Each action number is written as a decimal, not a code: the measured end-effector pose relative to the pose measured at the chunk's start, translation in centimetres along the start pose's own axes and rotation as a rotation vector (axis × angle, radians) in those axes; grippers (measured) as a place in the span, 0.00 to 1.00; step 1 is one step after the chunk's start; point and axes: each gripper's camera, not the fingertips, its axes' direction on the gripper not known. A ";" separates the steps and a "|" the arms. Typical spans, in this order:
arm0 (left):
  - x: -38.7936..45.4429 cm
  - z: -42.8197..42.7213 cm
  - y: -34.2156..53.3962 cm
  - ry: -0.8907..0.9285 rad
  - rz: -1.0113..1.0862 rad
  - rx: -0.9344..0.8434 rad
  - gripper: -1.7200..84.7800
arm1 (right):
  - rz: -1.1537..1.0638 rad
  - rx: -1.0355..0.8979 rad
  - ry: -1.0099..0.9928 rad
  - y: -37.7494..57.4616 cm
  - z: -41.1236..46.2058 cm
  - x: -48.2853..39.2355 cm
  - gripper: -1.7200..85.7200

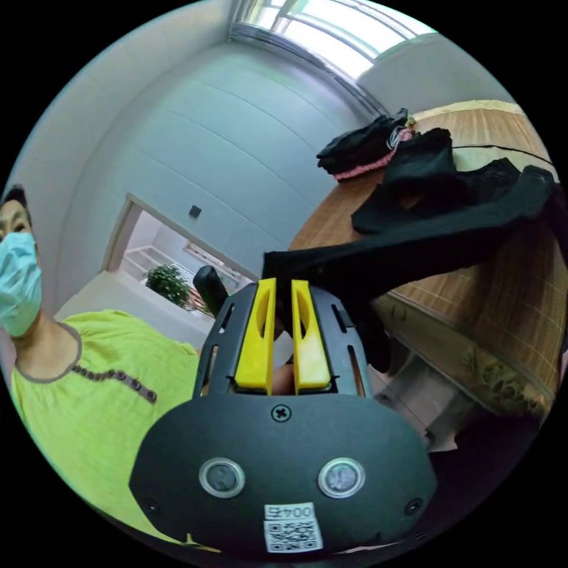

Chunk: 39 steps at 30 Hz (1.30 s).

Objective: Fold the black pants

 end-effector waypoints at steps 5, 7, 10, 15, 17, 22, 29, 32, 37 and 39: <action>-8.5 -9.9 1.0 0.030 0.000 0.112 0.01 | 0.346 0.294 -0.155 5.1 -5.8 11.3 0.19; -11.9 -13.6 2.1 0.050 0.016 0.125 0.01 | 0.547 0.433 -0.241 7.7 -7.2 16.7 0.21; -17.3 -16.4 4.1 0.094 -0.093 0.140 0.01 | 0.728 0.543 -0.276 10.4 -7.2 22.7 0.22; -24.9 -18.2 8.3 0.089 -0.269 0.188 0.01 | 0.776 0.499 0.088 8.6 -7.0 25.5 0.19; -27.4 -18.3 9.7 0.077 -0.305 0.185 0.01 | 0.659 0.363 0.363 6.1 -7.2 24.7 0.16; -33.1 -17.6 13.7 0.085 -0.371 0.178 0.01 | 0.445 0.154 0.740 4.3 -6.5 23.0 0.18; -39.3 -15.6 17.0 0.108 -0.426 0.168 0.01 | 0.210 0.010 0.789 3.6 -4.4 23.9 0.23; -41.8 -15.0 18.4 0.115 -0.450 0.175 0.01 | 0.172 0.020 0.726 3.1 -4.6 24.8 0.21; -45.7 -13.6 21.3 0.131 -0.502 0.185 0.01 | 0.267 0.083 0.579 3.5 -6.9 26.8 0.16; -47.1 -13.0 22.3 0.144 -0.530 0.192 0.01 | 0.385 0.176 0.436 5.2 -8.7 28.3 0.13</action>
